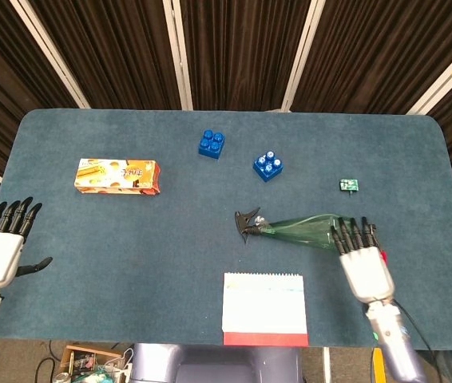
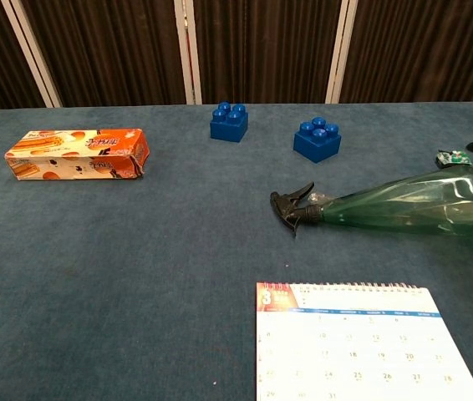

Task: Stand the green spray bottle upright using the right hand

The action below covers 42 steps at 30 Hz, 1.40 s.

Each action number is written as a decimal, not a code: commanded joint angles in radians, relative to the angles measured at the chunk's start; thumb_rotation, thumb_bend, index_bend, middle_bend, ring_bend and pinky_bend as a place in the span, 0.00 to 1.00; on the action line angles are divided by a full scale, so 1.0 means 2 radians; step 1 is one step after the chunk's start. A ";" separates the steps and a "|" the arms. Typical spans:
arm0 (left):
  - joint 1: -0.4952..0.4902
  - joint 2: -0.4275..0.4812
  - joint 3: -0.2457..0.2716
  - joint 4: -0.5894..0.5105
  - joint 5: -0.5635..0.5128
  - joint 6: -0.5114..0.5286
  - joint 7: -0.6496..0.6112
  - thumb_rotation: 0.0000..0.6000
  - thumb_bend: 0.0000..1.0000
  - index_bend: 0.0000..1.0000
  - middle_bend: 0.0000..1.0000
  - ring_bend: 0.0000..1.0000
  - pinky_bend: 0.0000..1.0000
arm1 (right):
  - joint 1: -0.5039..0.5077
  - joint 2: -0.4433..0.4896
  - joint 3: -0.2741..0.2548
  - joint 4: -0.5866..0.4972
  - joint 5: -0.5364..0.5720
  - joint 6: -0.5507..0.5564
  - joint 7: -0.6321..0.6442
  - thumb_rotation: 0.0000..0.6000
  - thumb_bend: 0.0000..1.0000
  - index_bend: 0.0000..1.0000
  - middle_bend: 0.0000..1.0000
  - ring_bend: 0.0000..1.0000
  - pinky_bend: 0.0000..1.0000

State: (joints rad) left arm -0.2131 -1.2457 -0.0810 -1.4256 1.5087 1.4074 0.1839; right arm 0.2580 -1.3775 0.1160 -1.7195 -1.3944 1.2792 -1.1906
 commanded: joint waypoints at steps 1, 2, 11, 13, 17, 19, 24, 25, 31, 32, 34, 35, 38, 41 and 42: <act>-0.003 -0.004 0.000 0.003 -0.001 -0.001 0.007 1.00 0.05 0.00 0.00 0.03 0.04 | 0.066 -0.090 0.026 0.023 0.099 -0.040 -0.166 1.00 0.15 0.00 0.00 0.00 0.00; -0.003 -0.004 0.000 0.004 -0.002 -0.001 0.009 1.00 0.05 0.00 0.00 0.03 0.04 | 0.073 -0.099 0.027 0.030 0.110 -0.039 -0.181 1.00 0.15 0.00 0.00 0.00 0.00; -0.008 -0.004 -0.004 -0.007 -0.020 -0.014 0.025 1.00 0.05 0.00 0.00 0.03 0.04 | 0.126 -0.167 0.026 0.068 0.168 -0.035 -0.251 1.00 0.15 0.00 0.00 0.00 0.00; -0.011 -0.004 -0.004 -0.010 -0.026 -0.021 0.030 1.00 0.05 0.00 0.00 0.03 0.04 | 0.137 -0.175 0.028 0.072 0.175 -0.035 -0.257 1.00 0.14 0.00 0.00 0.00 0.00; -0.016 -0.008 -0.010 -0.009 -0.041 -0.031 0.038 1.00 0.05 0.00 0.00 0.03 0.04 | 0.162 -0.189 0.031 0.077 0.182 -0.033 -0.271 1.00 0.15 0.00 0.00 0.00 0.00; -0.018 -0.009 -0.012 -0.007 -0.048 -0.036 0.041 1.00 0.05 0.00 0.00 0.03 0.04 | 0.173 -0.193 0.033 0.081 0.188 -0.035 -0.277 1.00 0.15 0.00 0.00 0.00 0.00; -0.021 -0.010 -0.013 -0.005 -0.059 -0.044 0.045 1.00 0.05 0.00 0.00 0.03 0.04 | 0.193 -0.196 0.037 0.095 0.205 -0.045 -0.274 1.00 0.15 0.00 0.00 0.00 0.00; -0.021 -0.011 -0.013 -0.005 -0.061 -0.046 0.047 1.00 0.05 0.00 0.00 0.03 0.04 | 0.198 -0.196 0.038 0.101 0.211 -0.050 -0.272 1.00 0.15 0.00 0.00 0.00 0.00; -0.024 -0.013 -0.013 -0.005 -0.071 -0.050 0.059 1.00 0.05 0.00 0.00 0.03 0.04 | 0.223 -0.185 0.041 0.135 0.238 -0.082 -0.241 1.00 0.15 0.01 0.00 0.00 0.00; -0.025 -0.014 -0.013 -0.005 -0.073 -0.052 0.060 1.00 0.05 0.00 0.00 0.03 0.04 | 0.226 -0.183 0.041 0.139 0.241 -0.086 -0.236 1.00 0.15 0.02 0.00 0.00 0.00; -0.027 -0.015 -0.014 -0.004 -0.079 -0.057 0.064 1.00 0.05 0.00 0.00 0.03 0.04 | 0.233 -0.179 0.039 0.147 0.248 -0.094 -0.223 1.00 0.16 0.06 0.00 0.00 0.00; -0.027 -0.016 -0.015 -0.003 -0.082 -0.057 0.067 1.00 0.05 0.00 0.00 0.03 0.04 | 0.236 -0.179 0.038 0.152 0.251 -0.096 -0.219 1.00 0.18 0.10 0.00 0.00 0.00; -0.029 -0.022 -0.019 0.002 -0.091 -0.056 0.079 1.00 0.05 0.00 0.00 0.03 0.04 | 0.244 -0.178 0.028 0.165 0.253 -0.101 -0.213 1.00 0.22 0.23 0.00 0.00 0.00; -0.030 -0.024 -0.021 0.006 -0.098 -0.059 0.079 1.00 0.05 0.00 0.00 0.03 0.04 | 0.247 -0.181 0.017 0.172 0.263 -0.099 -0.210 1.00 0.24 0.31 0.00 0.00 0.00; -0.031 -0.024 -0.021 0.007 -0.100 -0.060 0.079 1.00 0.05 0.00 0.00 0.03 0.04 | 0.249 -0.182 0.014 0.174 0.266 -0.098 -0.211 1.00 0.25 0.35 0.00 0.00 0.00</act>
State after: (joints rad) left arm -0.2739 -1.2931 -0.1218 -1.4140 1.3107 1.2883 0.3425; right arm 0.7499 -1.7396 0.1527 -1.3773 -0.8719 1.0815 -1.6121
